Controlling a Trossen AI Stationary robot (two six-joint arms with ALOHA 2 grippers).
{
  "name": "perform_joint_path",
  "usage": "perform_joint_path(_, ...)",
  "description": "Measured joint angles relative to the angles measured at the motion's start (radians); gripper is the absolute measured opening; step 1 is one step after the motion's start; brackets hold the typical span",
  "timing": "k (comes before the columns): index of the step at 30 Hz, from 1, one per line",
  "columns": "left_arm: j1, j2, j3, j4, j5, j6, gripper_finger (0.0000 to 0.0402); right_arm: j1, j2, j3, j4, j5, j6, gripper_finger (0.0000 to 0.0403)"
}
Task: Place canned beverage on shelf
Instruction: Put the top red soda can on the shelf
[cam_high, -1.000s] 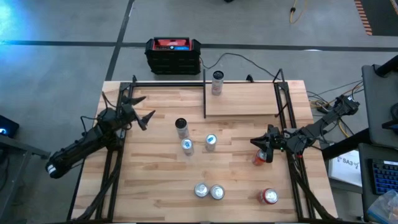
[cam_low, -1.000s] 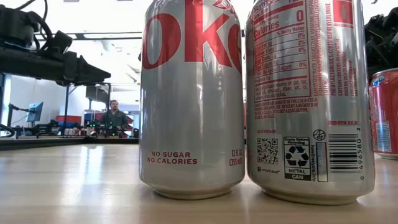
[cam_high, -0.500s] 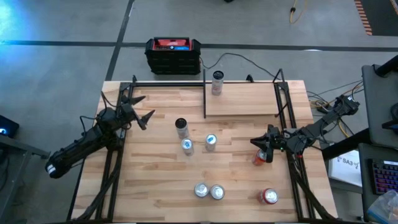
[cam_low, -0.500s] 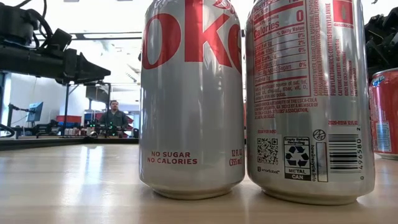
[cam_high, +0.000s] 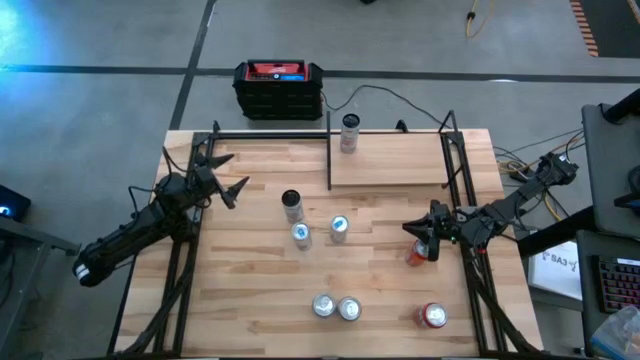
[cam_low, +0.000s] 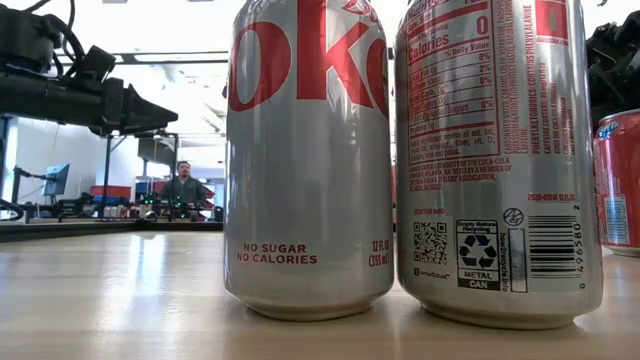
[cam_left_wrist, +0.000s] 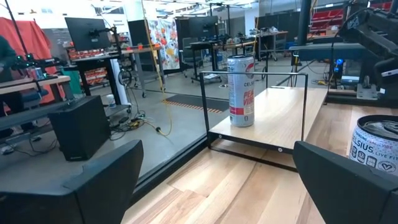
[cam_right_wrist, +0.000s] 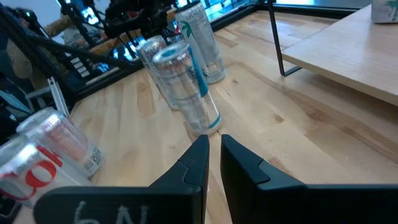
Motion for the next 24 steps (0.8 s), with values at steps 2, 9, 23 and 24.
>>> perform_joint_path(2,0.000,0.000,0.000,0.000,0.000,0.000,0.0398,0.000,0.000,0.000,0.027,-0.007,0.046,0.0029)
perform_joint_path(9,0.000,0.000,0.000,0.000,0.001,0.000,0.0398,0.000,-0.001,0.000,0.117,0.002,0.260,0.0029)
perform_joint_path(23,0.000,0.000,0.000,0.000,0.001,0.000,0.0398,0.000,0.012,0.277,-0.151,-0.035,0.087,0.0029)
perform_joint_path(24,0.000,0.000,0.000,0.000,0.001,0.000,0.0398,-0.002,0.022,0.330,-0.227,-0.030,0.081,0.0029)
